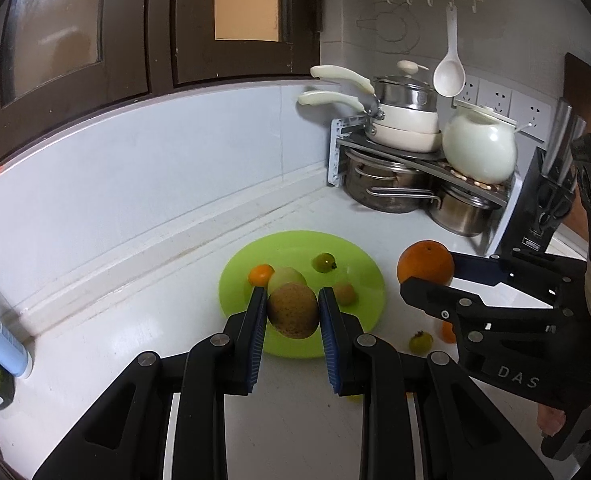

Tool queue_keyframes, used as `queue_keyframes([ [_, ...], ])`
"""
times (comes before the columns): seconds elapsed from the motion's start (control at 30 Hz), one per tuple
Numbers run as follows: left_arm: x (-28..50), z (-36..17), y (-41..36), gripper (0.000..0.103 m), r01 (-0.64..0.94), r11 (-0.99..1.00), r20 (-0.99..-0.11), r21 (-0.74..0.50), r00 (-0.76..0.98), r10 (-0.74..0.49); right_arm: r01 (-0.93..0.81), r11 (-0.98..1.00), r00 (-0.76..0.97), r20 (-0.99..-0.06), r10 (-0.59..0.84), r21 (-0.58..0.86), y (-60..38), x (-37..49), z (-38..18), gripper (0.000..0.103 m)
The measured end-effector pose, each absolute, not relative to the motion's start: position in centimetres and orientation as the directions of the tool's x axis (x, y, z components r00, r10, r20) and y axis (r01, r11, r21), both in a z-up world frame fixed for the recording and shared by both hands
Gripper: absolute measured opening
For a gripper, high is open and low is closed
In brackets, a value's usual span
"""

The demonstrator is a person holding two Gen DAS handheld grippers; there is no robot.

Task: Organize fruits
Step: 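Carry the brown fruit onto the green plate with the left tool while the right tool carries the orange there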

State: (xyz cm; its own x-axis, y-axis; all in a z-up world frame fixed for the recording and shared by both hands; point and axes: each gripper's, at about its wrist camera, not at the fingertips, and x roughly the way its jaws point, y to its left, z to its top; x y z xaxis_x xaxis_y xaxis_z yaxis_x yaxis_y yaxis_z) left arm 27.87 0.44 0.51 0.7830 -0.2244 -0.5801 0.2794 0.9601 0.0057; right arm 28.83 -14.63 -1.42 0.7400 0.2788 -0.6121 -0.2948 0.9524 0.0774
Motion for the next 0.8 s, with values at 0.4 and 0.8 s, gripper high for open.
queue_keyframes([
  [0.4,33.0,-0.3,0.2,0.026,0.279,0.96,-0.604,0.009,0.767,-0.217,-0.319,0.944,0.702,-0.648,0.296,0.086,-13.9,34.6,-2.3,0.043],
  [0.8,39.6,-2.8,-1.8,0.026,0.324,0.946,-0.648,0.013,0.723,-0.239,-0.328,0.943,0.644,-0.716,0.268,0.057,-14.5,40.0,-4.7,0.043],
])
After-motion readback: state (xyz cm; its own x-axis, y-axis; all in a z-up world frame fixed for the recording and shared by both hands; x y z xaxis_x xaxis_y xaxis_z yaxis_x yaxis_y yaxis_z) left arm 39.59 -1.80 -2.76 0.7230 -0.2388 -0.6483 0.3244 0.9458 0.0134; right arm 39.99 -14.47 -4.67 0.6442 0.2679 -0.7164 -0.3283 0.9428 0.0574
